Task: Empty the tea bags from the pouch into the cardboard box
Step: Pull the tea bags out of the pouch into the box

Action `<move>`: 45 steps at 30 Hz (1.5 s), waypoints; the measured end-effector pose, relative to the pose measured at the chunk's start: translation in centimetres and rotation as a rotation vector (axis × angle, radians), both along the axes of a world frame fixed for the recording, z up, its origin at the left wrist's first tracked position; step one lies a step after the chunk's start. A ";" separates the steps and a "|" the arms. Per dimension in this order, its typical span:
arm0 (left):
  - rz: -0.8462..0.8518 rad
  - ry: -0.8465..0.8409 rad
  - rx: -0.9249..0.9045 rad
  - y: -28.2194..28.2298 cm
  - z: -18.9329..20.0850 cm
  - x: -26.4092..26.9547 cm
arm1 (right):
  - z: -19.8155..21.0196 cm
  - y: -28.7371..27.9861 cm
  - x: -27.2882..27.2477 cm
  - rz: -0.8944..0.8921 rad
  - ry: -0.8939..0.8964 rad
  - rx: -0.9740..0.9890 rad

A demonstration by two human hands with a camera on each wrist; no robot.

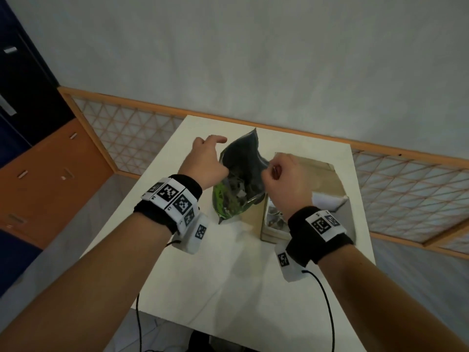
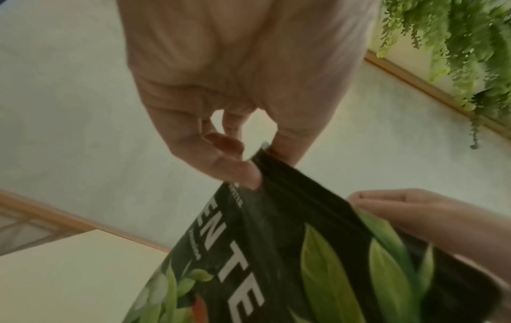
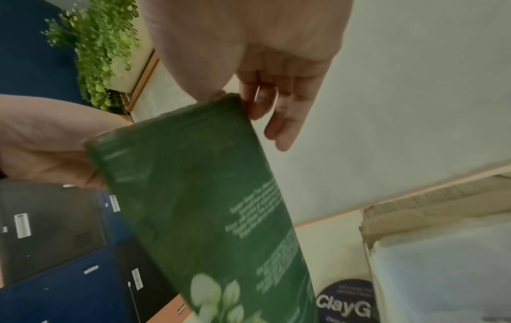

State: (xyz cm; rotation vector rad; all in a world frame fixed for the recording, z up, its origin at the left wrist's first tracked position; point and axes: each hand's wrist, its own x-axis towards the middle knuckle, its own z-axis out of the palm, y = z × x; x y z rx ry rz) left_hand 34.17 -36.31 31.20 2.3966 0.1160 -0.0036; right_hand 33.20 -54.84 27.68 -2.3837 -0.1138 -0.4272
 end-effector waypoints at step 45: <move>0.102 0.675 -1.192 -2.1 -6.3 -0.7 | 4.8 1.3 1.9 0.246 -0.304 0.055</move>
